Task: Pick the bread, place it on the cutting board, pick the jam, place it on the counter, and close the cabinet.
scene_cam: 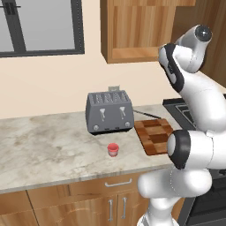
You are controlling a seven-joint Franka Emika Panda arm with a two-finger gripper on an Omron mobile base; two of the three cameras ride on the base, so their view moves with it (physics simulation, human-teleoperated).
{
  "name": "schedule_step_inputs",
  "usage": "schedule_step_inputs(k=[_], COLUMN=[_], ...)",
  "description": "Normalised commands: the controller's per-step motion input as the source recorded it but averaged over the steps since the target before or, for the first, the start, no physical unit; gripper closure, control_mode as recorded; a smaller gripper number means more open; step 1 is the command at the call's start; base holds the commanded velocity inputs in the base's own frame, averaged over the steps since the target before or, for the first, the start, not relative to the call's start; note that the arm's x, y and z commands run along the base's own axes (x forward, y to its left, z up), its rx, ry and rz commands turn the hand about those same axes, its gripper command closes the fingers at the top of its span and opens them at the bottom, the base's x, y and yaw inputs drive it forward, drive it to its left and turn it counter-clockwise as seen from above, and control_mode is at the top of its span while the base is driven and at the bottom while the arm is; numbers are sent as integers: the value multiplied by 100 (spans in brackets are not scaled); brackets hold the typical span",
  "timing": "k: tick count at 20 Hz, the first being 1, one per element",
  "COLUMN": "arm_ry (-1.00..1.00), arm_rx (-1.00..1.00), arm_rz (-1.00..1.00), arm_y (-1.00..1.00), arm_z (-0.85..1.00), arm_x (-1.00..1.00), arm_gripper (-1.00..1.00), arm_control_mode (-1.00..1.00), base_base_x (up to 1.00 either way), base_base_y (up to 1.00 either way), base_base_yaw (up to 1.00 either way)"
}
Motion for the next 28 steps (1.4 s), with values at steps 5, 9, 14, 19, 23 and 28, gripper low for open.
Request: schedule_step_inputs(k=[5,9,14,19,23,28], arm_ry=[4,7,12,12,10,8], arm_rx=[0,0,0,0,0,0], arm_rz=[0,0,0,0,0,0], arm_y=[2,3,1,2,6,6], arm_z=[0,0,0,-3,-14,-22], arm_x=[-32,-29,-29,-25,-21,-19], arm_gripper=[100,100,100,100,100,100], arm_control_mode=[-100,-100,-100,-100,-100,-100], base_base_x=[0,0,0,0,0,0], base_base_y=[0,0,0,0,0,0], base_base_yaw=[0,0,0,0,0,0])
